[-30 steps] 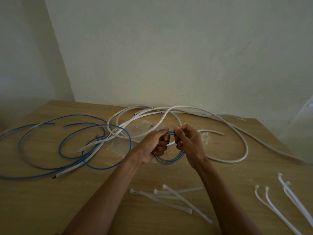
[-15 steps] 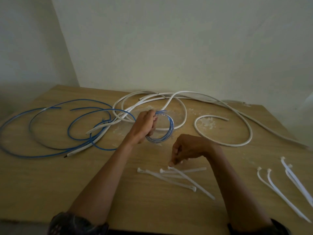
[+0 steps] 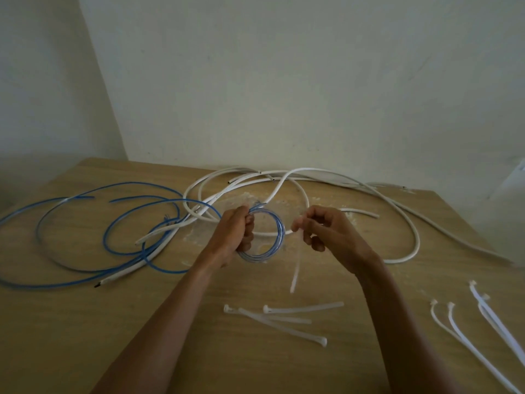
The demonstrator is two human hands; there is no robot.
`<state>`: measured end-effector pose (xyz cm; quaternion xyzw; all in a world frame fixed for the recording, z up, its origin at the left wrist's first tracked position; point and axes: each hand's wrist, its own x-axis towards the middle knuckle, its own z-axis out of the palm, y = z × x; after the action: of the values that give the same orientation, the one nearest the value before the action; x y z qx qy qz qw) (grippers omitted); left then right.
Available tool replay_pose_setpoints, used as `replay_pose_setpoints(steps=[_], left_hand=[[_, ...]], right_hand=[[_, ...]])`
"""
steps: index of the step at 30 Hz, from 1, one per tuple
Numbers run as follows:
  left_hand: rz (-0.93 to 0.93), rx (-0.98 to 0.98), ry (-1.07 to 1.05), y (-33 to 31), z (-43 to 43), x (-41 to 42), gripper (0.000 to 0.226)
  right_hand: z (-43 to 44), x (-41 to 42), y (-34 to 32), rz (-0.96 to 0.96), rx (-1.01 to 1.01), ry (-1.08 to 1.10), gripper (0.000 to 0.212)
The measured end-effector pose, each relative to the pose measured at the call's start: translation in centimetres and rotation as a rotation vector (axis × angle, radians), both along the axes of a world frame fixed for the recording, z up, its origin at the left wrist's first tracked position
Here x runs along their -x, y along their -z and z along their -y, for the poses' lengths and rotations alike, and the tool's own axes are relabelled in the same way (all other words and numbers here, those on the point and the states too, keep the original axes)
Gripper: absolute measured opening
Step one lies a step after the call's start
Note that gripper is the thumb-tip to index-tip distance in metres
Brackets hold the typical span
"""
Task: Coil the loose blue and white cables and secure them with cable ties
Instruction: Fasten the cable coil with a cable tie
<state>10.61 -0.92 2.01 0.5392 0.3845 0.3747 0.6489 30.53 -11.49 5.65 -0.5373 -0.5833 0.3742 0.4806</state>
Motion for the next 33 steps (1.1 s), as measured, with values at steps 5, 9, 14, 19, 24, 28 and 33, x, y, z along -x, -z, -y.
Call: replay_pose_setpoints(steps=[5, 9, 14, 19, 24, 28, 33], left_hand=[[0.036, 0.041, -0.042, 0.3, 0.3, -0.5, 0.044], [0.044, 0.058, -0.053, 0.3, 0.4, -0.4, 0.044], [0.076, 0.074, -0.093, 0.0, 0.5, -0.3, 0.042], [0.107, 0.098, -0.092, 0.0, 0.9, -0.6, 0.041], [0.071, 0.061, -0.033, 0.0, 1.0, -0.5, 0.045], [0.019, -0.029, 0.006, 0.4, 0.8, -0.4, 0.044], [0.023, -0.038, 0.050, 0.4, 1.0, -0.5, 0.035]], right_hand=[[-1.2, 1.2, 1.3, -0.220, -0.216, 0.243, 0.019], [-1.5, 2.0, 1.6, -0.311, -0.288, 0.269, 0.036], [-1.5, 2.4, 1.3, -0.333, -0.350, 0.320, 0.016], [-1.4, 3.3, 1.7, -0.312, -0.311, 0.281, 0.012], [-1.4, 5.7, 3.4, -0.155, -0.282, 0.245, 0.013], [-1.4, 6.7, 4.6, 0.020, -0.352, 0.222, 0.012], [-1.5, 6.6, 4.8, 0.151, -0.465, 0.235, 0.014]])
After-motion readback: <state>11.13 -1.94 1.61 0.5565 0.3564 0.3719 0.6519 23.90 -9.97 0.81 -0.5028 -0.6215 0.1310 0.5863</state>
